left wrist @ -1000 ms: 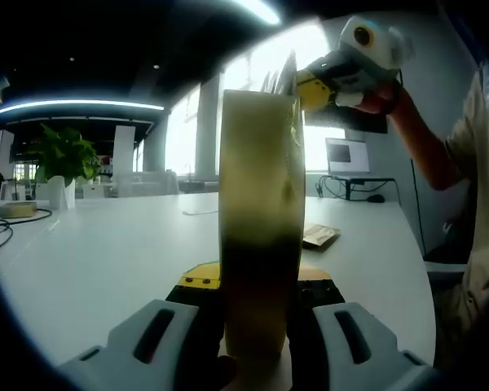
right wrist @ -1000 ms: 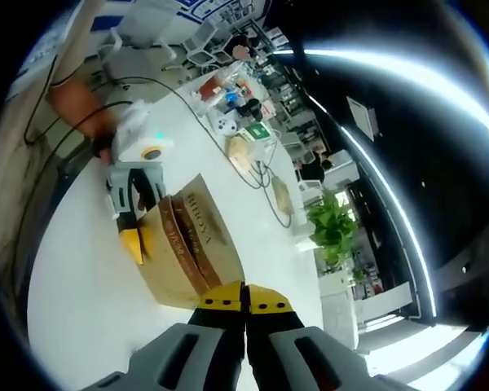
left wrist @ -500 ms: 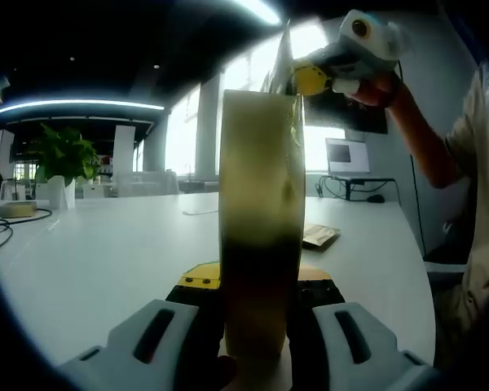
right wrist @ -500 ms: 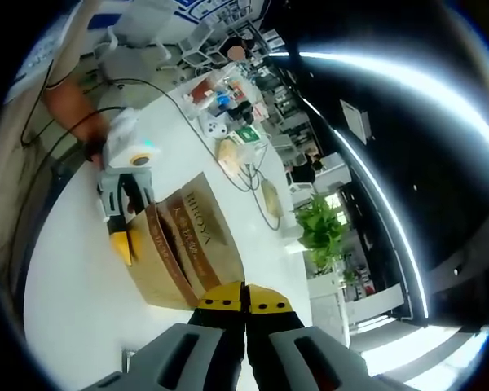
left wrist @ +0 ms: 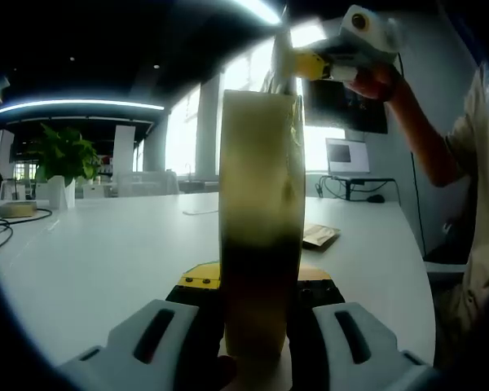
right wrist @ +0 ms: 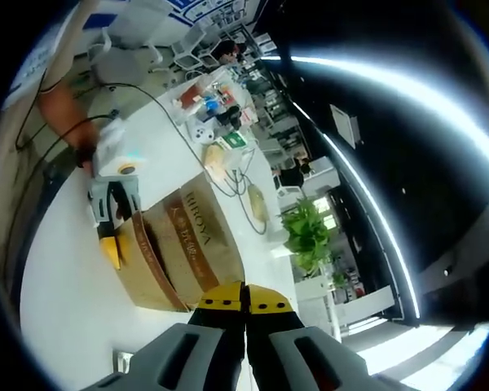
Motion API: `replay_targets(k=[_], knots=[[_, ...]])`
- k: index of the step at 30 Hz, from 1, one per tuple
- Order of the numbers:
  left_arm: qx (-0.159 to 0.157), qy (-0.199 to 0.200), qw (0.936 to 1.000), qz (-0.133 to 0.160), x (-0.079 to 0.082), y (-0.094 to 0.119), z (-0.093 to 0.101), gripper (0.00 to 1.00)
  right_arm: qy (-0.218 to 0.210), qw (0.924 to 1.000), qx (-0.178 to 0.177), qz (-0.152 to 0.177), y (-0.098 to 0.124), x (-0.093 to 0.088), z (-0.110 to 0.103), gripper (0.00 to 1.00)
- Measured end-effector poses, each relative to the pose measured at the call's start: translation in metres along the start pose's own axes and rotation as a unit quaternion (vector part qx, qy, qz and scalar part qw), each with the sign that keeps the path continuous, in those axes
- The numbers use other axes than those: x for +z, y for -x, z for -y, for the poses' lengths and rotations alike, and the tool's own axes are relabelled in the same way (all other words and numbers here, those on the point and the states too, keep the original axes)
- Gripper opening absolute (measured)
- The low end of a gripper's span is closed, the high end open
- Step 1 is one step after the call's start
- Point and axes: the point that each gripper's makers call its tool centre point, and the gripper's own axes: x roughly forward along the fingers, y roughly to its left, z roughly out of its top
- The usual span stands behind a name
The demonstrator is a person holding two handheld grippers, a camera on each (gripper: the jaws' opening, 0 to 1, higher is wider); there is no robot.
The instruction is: Extract single mask from mask box in order stack masks on table
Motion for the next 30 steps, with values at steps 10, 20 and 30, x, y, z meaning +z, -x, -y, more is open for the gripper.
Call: replay_targets(k=[10, 20, 30], knots=[[0.0, 0.0, 1.0, 0.0, 0.0, 0.0, 0.001, 0.19, 0.002, 0.9997, -0.026, 0.004, 0.01, 0.006, 0.018, 0.0], [0.0, 0.0, 1.0, 0.0, 0.0, 0.0, 0.0, 0.19, 0.003, 0.9986, -0.052, 0.004, 0.02, 0.008, 0.039, 0.0], [0.0, 0.0, 1.0, 0.0, 0.001, 0.0, 0.001, 0.19, 0.016, 0.9974, -0.071, 0.005, 0.028, 0.016, 0.059, 0.0]])
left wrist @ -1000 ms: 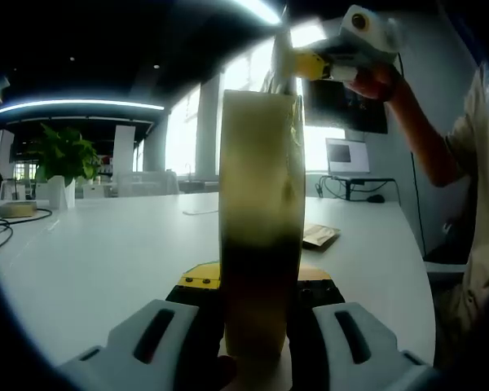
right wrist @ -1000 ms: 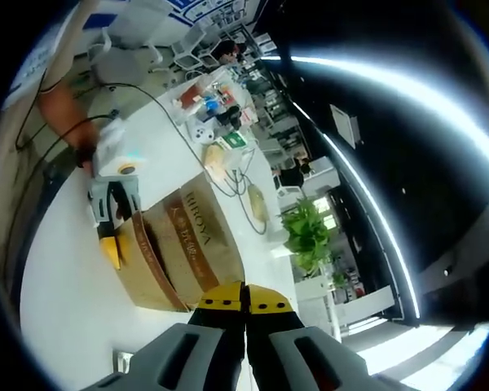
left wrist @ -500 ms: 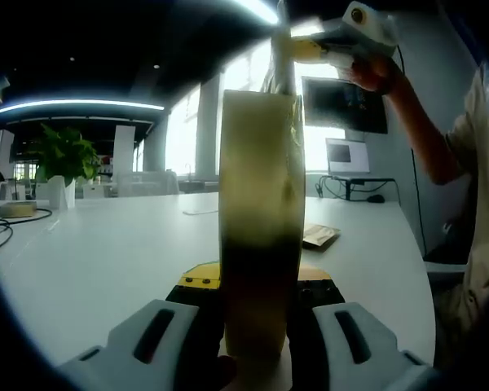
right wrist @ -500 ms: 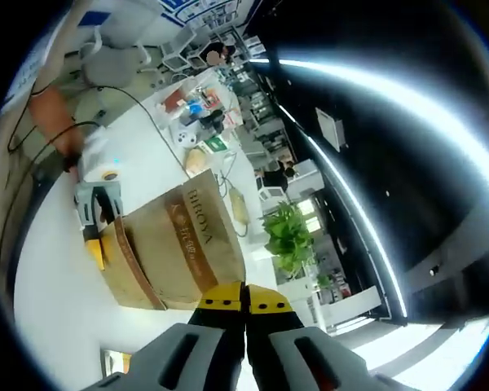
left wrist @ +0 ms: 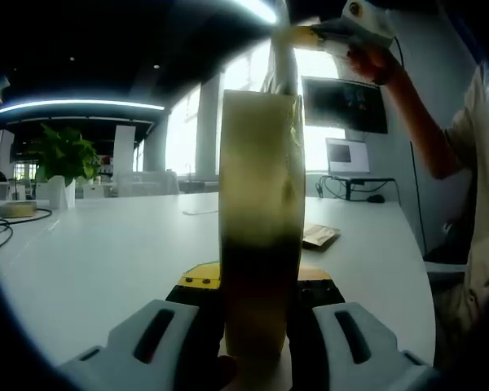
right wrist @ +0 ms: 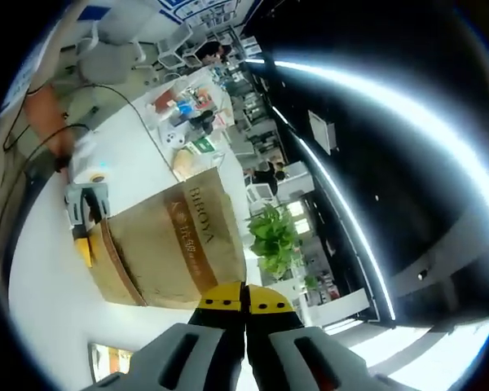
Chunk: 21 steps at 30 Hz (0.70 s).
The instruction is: Extract single mask from mask box in order stack masks on table
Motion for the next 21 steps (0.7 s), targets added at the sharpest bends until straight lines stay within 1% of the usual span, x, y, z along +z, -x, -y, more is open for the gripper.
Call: replay_targets(k=[5, 11, 16, 21], knots=[[-0.001, 0.001, 1.0, 0.0, 0.0, 0.0, 0.0, 0.19, 0.005, 0.9999, -0.012, 0.0, 0.003, 0.002, 0.01, 0.0], [-0.002, 0.0, 1.0, 0.0, -0.001, 0.0, 0.0, 0.19, 0.009, 0.9996, -0.026, -0.008, 0.007, -0.002, 0.021, 0.0], [-0.002, 0.0, 1.0, 0.0, -0.001, 0.0, 0.0, 0.19, 0.011, 0.9992, -0.032, -0.021, 0.012, -0.011, 0.025, 0.0], [-0.002, 0.0, 1.0, 0.0, -0.001, -0.001, 0.0, 0.19, 0.006, 0.9992, -0.028, -0.029, 0.013, -0.018, 0.021, 0.0]])
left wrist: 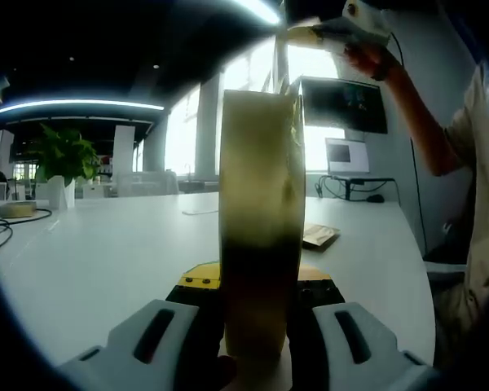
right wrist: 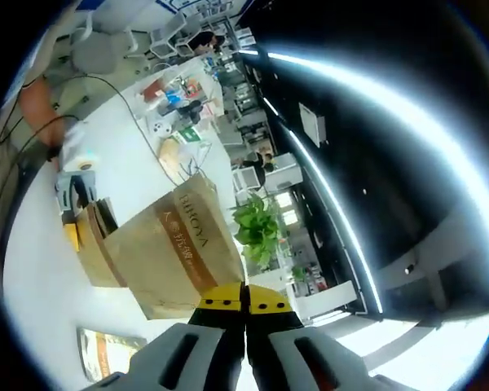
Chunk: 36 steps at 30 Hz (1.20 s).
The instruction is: Extract single mask from mask box in order stack masks on table
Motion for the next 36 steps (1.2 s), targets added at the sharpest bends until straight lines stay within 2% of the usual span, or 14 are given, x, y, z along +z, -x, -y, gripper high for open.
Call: replay_targets(k=[6, 15, 26, 31, 36], knots=[[0.0, 0.0, 1.0, 0.0, 0.0, 0.0, 0.0, 0.19, -0.003, 1.0, 0.002, -0.005, 0.001, -0.007, -0.004, 0.0], [0.0, 0.0, 1.0, 0.0, 0.0, -0.001, -0.001, 0.19, -0.012, 0.9994, -0.007, -0.033, 0.004, -0.031, -0.001, 0.0], [0.0, 0.0, 1.0, 0.0, 0.0, 0.0, 0.0, 0.19, -0.025, 0.9976, 0.007, -0.064, 0.005, -0.058, -0.013, 0.0], [0.0, 0.0, 1.0, 0.0, -0.001, 0.0, -0.001, 0.19, -0.032, 0.996, 0.011, -0.083, 0.004, -0.075, -0.018, 0.0], [0.0, 0.0, 1.0, 0.0, 0.0, 0.0, 0.0, 0.19, -0.04, 0.9929, 0.016, -0.111, -0.002, -0.102, -0.025, 0.0]])
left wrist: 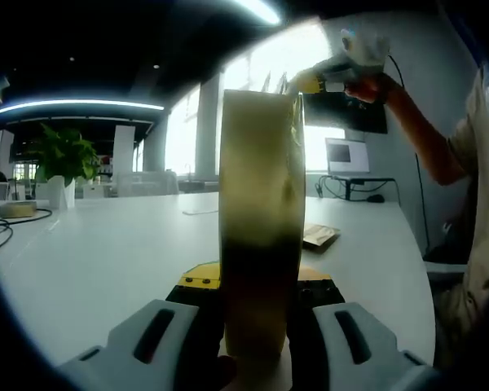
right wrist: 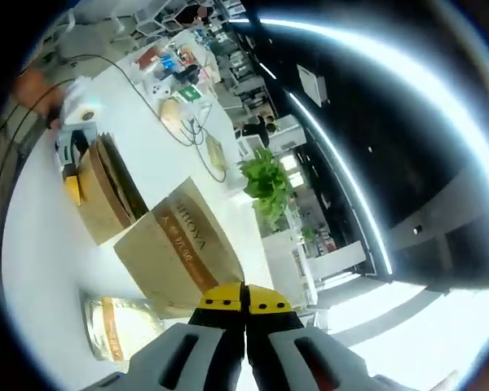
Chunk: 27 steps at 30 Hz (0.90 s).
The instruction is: Extract single mask from mask box in order stack masks on table
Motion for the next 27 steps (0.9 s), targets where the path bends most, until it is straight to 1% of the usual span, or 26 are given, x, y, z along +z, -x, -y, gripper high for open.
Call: replay_targets(k=[4, 8, 11, 16, 17, 21, 24, 27], knots=[[0.0, 0.0, 1.0, 0.0, 0.0, 0.0, 0.0, 0.19, -0.008, 0.9998, 0.001, -0.017, -0.008, -0.016, -0.001, 0.0], [0.0, 0.0, 1.0, 0.0, -0.001, 0.0, -0.001, 0.19, -0.001, 0.999, -0.014, -0.042, -0.018, -0.035, 0.003, 0.0], [0.0, 0.0, 1.0, 0.0, 0.0, 0.0, -0.001, 0.19, -0.008, 0.9984, -0.014, -0.054, -0.024, -0.048, 0.005, 0.0], [0.0, 0.0, 1.0, 0.0, 0.0, 0.0, 0.0, 0.19, -0.021, 0.9972, -0.007, -0.071, -0.035, -0.067, 0.0, 0.0], [0.0, 0.0, 1.0, 0.0, 0.001, 0.0, 0.0, 0.19, -0.024, 0.9968, -0.005, -0.076, -0.038, -0.073, 0.0, 0.0], [0.0, 0.0, 1.0, 0.0, 0.0, 0.0, 0.0, 0.19, -0.036, 0.9951, 0.003, -0.092, -0.045, -0.087, -0.004, 0.0], [0.0, -0.001, 1.0, 0.0, 0.001, 0.0, 0.0, 0.19, -0.047, 0.9939, 0.01, -0.1, -0.053, -0.097, -0.011, 0.0], [0.0, 0.0, 1.0, 0.0, 0.0, 0.0, 0.0, 0.19, -0.049, 0.9929, 0.011, -0.108, -0.06, -0.106, -0.013, 0.0]])
